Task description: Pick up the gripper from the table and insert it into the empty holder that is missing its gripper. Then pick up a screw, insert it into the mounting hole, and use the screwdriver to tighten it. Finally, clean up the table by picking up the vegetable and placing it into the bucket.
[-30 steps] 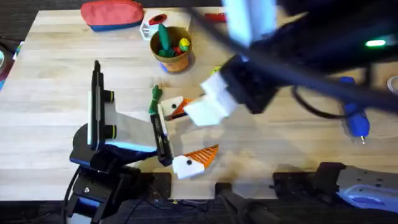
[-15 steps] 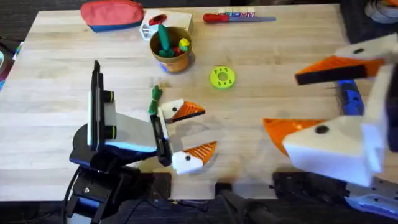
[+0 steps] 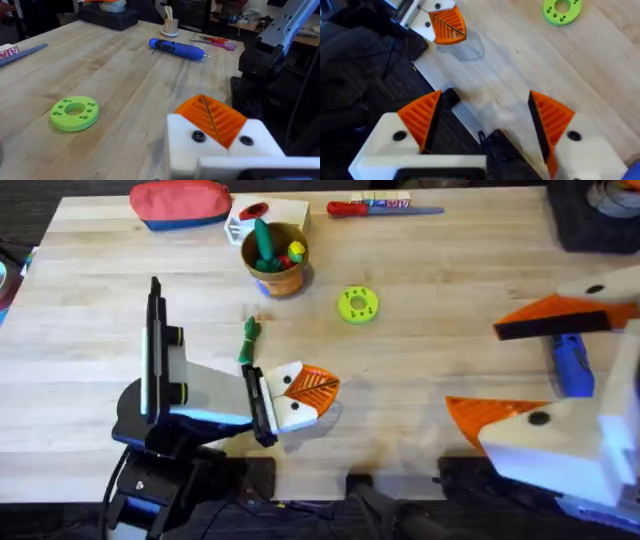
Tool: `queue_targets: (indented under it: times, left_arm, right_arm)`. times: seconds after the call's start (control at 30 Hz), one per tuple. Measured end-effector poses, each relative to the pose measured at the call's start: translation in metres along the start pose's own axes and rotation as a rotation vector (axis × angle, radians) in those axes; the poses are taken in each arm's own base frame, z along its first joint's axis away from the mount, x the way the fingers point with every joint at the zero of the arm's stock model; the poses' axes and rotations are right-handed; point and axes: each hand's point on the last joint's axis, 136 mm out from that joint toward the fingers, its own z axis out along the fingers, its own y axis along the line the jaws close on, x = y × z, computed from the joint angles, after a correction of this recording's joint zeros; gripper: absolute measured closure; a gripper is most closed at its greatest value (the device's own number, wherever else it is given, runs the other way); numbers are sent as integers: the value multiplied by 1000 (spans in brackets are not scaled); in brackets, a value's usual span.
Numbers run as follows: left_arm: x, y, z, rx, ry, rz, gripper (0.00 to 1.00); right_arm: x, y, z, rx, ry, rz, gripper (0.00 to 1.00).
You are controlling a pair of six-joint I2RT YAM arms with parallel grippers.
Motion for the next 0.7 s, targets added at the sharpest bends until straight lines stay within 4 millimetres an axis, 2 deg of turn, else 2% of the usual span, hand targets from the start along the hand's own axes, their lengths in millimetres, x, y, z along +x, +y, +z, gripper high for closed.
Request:
queue_targets:
  times: [0.17,0.33,0.5,0.6,0.7]
  left_arm:
    - [0,0,0,0,0,0,994]
    - [0,0,0,0,0,0,995]
    - [0,0,0,0,0,-1,995]
    - [0,0,0,0,0,0,995]
    - [0,0,0,0,0,-1,995]
  right_arm:
    - [14,-12,19,57,55,29,9]
    - [11,-37,54,192,35,92,7]
    - [11,-80,84,343,-3,230,9]
    - [23,-114,94,438,6,349,8]
    - [38,-148,96,530,30,476,9]
